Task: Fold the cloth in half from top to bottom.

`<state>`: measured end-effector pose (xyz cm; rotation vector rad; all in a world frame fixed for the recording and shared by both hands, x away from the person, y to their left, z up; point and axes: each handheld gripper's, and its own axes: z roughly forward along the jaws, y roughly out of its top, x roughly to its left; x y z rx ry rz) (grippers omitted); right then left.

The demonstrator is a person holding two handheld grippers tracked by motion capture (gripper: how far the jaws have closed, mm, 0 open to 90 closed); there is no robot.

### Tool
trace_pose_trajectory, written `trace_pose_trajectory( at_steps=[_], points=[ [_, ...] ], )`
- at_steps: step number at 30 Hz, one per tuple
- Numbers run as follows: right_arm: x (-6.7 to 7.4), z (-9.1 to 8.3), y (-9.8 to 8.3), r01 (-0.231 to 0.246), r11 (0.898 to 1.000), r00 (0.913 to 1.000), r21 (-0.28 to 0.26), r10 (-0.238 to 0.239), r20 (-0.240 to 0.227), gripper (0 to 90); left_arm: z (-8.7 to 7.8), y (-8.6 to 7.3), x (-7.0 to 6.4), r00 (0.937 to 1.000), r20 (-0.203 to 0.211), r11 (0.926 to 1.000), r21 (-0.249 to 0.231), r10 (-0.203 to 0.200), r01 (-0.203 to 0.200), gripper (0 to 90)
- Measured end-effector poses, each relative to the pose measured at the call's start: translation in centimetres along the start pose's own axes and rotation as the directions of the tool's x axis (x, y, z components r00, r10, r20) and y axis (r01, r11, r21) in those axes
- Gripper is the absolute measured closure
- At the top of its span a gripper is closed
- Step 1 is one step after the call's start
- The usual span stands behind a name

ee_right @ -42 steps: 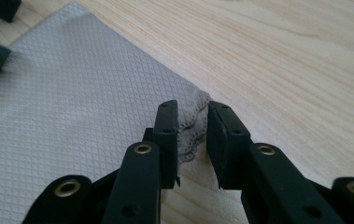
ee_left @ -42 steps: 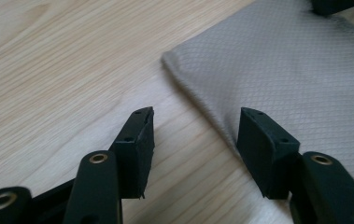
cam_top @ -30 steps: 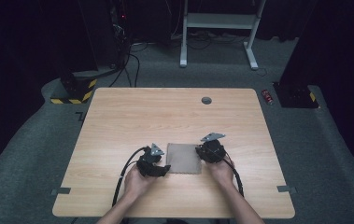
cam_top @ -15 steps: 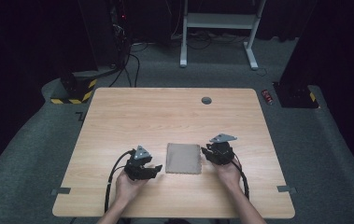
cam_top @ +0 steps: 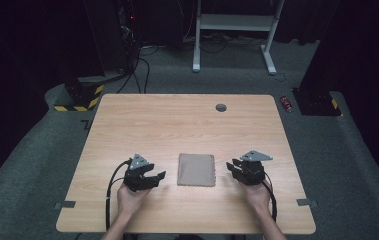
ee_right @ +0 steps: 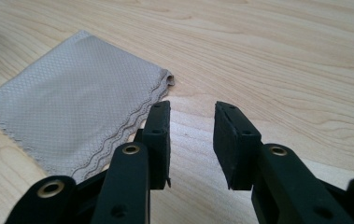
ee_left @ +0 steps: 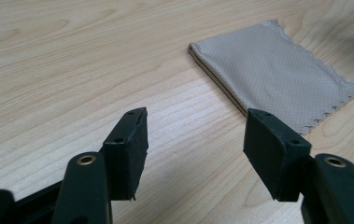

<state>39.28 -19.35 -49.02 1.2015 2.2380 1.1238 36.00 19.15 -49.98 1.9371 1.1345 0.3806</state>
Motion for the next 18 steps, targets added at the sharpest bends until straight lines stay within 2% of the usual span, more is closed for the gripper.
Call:
trace_pose_trajectory(
  at_steps=[10,18],
  points=[
    [-0.2,-1.9,-0.7,-0.025,0.999,0.9997,-0.041,0.025,-0.002,65.5,-1.2,-0.6,0.8,0.9992,-0.007,0.9984,-0.041,-0.04,0.039,40.2],
    [-0.5,-3.0,-1.7,-0.046,0.997,0.999,-0.055,0.046,0.001,65.6,-2.1,-0.9,0.6,0.9993,-0.015,0.9975,-0.063,-0.033,0.032,39.8]
  ],
)
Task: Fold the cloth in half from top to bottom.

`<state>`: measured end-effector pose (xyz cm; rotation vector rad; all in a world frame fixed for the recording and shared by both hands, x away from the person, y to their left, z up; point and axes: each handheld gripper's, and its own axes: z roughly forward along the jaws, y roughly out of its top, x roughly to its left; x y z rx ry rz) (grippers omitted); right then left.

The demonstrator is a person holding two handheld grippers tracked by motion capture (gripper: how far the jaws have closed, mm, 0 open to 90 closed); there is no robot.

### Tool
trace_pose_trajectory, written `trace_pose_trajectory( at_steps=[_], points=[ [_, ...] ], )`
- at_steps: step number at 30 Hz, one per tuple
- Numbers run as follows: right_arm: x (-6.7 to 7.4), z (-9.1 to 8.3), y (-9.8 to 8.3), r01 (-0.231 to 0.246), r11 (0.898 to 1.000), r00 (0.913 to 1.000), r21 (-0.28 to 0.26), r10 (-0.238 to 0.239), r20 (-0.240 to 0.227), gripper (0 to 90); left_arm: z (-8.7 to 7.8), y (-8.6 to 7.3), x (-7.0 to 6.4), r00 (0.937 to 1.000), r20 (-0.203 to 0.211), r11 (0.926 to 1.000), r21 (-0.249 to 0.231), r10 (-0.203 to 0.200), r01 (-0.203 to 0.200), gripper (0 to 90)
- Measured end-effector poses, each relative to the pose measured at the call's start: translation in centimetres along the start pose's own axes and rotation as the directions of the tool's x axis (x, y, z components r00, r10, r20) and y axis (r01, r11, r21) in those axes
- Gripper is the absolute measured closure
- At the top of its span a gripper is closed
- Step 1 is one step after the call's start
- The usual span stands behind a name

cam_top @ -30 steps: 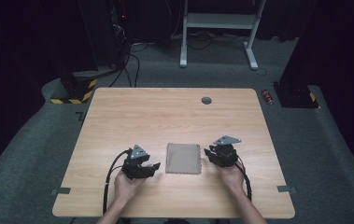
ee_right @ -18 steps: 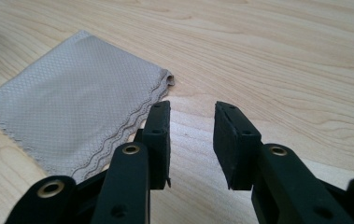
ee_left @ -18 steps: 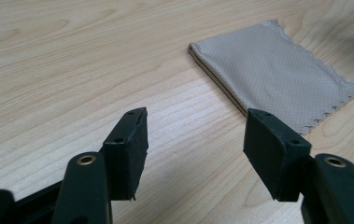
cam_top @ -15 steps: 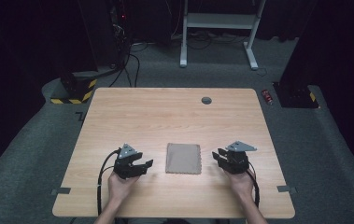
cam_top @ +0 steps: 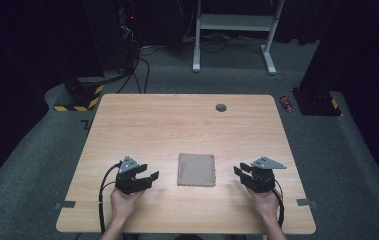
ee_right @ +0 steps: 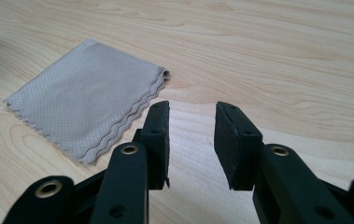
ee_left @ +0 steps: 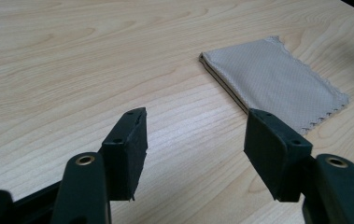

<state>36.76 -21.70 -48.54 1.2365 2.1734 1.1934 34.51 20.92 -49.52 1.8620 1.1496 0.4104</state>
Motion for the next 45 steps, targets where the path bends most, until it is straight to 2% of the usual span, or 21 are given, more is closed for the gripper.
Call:
trace_pose_trajectory(
  at_steps=[6,22,29,45],
  points=[
    [-0.2,-0.8,-0.9,-0.013,1.0,0.9999,-0.007,0.013,0.003,65.1,-0.5,-0.3,0.0,1.0,-0.003,0.9999,-0.011,-0.009,0.009,39.6],
    [0.0,-2.5,-2.8,-0.023,1.0,0.9997,-0.014,0.023,0.012,64.2,-1.5,-1.3,-0.1,0.9996,-0.028,0.9998,-0.021,0.0,-0.001,39.4],
    [0.2,-2.6,-3.4,-0.024,1.0,0.9997,-0.009,0.024,0.009,64.1,-1.6,-2.0,-0.5,0.9989,-0.039,0.9997,0.0,0.025,-0.025,39.2],
    [0.5,-2.4,-4.8,-0.015,0.999,0.9994,0.036,0.013,0.033,64.0,-1.6,-3.0,-0.3,0.9977,-0.062,0.9991,0.033,0.029,-0.027,39.0]
  ],
)
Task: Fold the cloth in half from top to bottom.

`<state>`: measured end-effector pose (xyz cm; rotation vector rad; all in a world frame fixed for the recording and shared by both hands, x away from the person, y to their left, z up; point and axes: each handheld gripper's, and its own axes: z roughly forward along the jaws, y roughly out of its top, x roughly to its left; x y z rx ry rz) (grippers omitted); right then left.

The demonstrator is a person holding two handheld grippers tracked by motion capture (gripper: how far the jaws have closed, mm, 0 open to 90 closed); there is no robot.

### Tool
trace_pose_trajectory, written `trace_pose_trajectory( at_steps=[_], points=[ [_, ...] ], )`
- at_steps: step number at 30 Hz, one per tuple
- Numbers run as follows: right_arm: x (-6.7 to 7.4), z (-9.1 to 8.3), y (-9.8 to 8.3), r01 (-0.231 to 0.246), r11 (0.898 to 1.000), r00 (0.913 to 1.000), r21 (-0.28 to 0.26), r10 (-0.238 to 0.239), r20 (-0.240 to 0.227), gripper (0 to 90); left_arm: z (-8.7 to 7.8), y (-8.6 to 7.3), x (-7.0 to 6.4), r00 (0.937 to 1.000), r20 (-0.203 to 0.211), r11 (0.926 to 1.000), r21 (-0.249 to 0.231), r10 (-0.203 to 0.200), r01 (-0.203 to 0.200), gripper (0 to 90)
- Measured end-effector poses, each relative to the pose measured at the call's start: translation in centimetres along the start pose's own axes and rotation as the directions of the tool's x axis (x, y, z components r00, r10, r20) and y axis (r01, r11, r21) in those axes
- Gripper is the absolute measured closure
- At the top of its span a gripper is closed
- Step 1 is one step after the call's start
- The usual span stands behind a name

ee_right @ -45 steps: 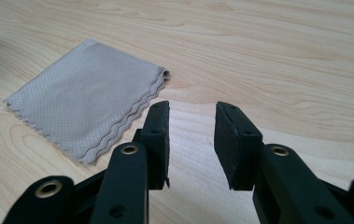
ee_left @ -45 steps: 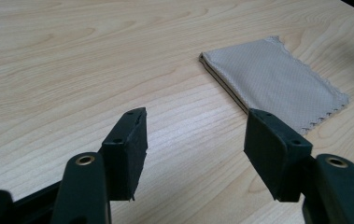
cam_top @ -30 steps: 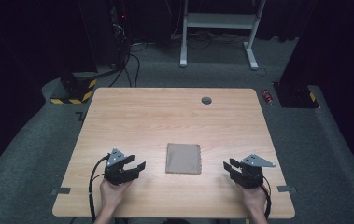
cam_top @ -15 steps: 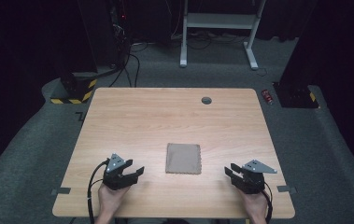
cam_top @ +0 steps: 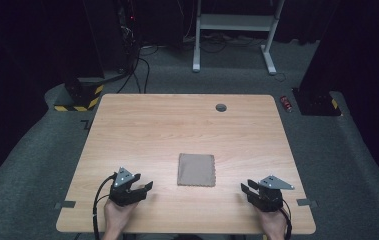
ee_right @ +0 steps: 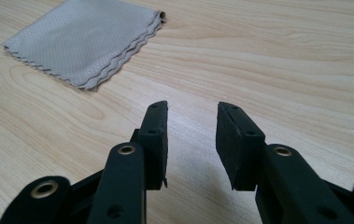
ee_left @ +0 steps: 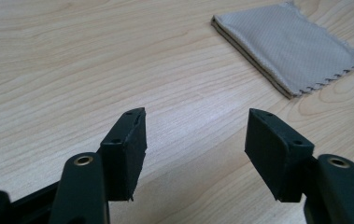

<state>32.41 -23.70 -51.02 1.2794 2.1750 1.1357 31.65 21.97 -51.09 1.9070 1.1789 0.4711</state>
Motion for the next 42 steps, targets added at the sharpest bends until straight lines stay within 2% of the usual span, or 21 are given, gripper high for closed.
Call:
trace_pose_trajectory(
  at_steps=[5,18,20,27,32,42],
  points=[
    [-0.1,0.1,-0.2,0.008,1.0,0.9998,0.018,-0.009,0.019,63.6,0.2,-0.3,0.3,0.9999,-0.009,0.9999,0.012,-0.011,0.012,39.0],
    [-1.1,0.5,-0.3,-0.006,0.999,0.9983,0.042,0.003,0.058,62.6,0.6,-0.5,1.6,0.9981,-0.057,0.999,0.036,-0.025,0.027,39.0],
    [-1.2,0.6,-0.3,-0.003,0.999,0.998,0.046,0.0,0.063,62.6,0.7,-0.5,1.8,0.9973,-0.061,0.9987,0.031,-0.039,0.041,39.0],
    [-1.6,0.9,-0.3,-0.003,0.999,0.9974,0.053,-0.001,0.073,62.1,0.9,-0.4,2.1,0.9957,-0.086,0.9987,0.037,-0.032,0.035,39.0],
    [-1.9,1.0,-0.3,-0.009,0.998,0.9961,0.057,0.003,0.088,61.6,1.1,-0.5,2.3,0.9953,-0.09,0.9984,0.041,-0.036,0.04,39.0],
    [-2.2,1.2,-0.3,-0.016,0.998,0.9954,0.063,0.01,0.095,60.6,1.5,-0.4,2.2,0.9928,-0.119,0.9984,0.053,-0.013,0.02,38.8]
  ],
)
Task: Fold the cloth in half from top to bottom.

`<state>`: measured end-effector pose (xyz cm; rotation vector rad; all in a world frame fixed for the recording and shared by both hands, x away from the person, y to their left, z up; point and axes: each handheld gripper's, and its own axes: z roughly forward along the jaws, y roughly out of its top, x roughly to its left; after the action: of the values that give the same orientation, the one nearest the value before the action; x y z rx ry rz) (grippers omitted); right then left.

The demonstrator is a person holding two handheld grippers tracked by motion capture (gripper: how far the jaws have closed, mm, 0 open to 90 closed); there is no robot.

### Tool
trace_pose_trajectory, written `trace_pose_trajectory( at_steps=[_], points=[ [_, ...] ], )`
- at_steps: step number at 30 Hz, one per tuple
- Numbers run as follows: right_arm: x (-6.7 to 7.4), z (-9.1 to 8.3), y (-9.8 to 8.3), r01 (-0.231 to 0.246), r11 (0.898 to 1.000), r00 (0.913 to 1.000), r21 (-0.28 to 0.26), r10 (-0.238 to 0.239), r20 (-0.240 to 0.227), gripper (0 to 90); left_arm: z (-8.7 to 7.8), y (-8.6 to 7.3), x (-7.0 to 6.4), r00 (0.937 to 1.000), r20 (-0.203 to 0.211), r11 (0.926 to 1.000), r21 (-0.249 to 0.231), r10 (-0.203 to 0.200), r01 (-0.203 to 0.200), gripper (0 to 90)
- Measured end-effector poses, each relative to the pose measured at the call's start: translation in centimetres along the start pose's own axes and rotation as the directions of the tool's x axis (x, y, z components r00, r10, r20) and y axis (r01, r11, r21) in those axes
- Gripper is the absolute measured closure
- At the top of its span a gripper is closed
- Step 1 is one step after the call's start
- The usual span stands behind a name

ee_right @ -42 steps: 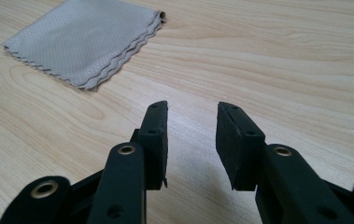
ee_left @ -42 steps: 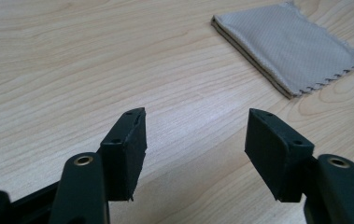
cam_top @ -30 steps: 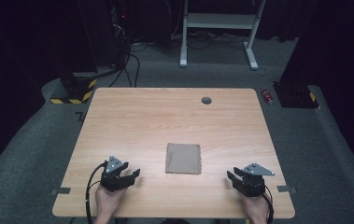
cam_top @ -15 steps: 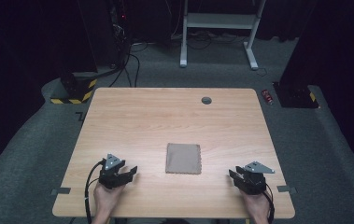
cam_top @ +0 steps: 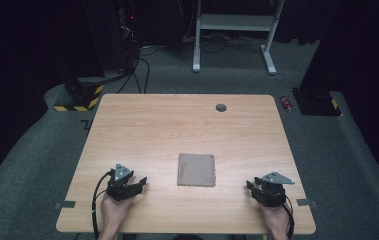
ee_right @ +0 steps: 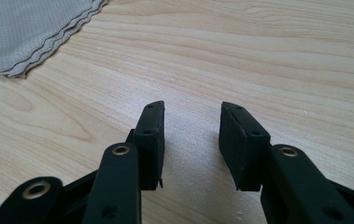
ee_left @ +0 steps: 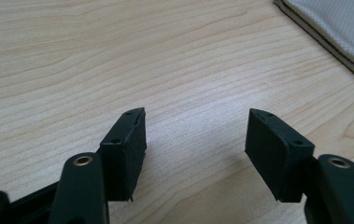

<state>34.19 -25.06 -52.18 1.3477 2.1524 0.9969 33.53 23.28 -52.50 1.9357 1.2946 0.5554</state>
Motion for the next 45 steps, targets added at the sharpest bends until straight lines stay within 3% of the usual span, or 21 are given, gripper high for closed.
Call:
trace_pose_trajectory(
  at_steps=[7,11,19,45],
  points=[
    [0.17,0.12,0.05,0.02,1.0,0.9998,0.01,-0.02,0.007,58.3,0.18,-0.19,-0.21,0.9997,-0.019,0.9998,0.012,0.017,-0.017,38.0],
    [0.78,0.2,0.08,0.059,0.998,0.9973,0.016,-0.06,0.043,50.0,0.29,-0.14,-0.46,0.999,-0.029,0.9992,0.02,0.035,-0.034,35.8],
    [0.46,0.34,0.16,0.024,0.999,0.9991,0.025,-0.025,0.035,41.8,0.36,-0.12,-0.56,0.999,-0.025,0.9991,0.022,0.036,-0.035,31.7],
    [0.47,0.37,0.19,0.021,0.999,0.9991,0.026,-0.022,0.037,41.7,0.34,-0.15,-0.61,0.9993,-0.016,0.9992,0.021,0.035,-0.035,30.9]
  ],
)
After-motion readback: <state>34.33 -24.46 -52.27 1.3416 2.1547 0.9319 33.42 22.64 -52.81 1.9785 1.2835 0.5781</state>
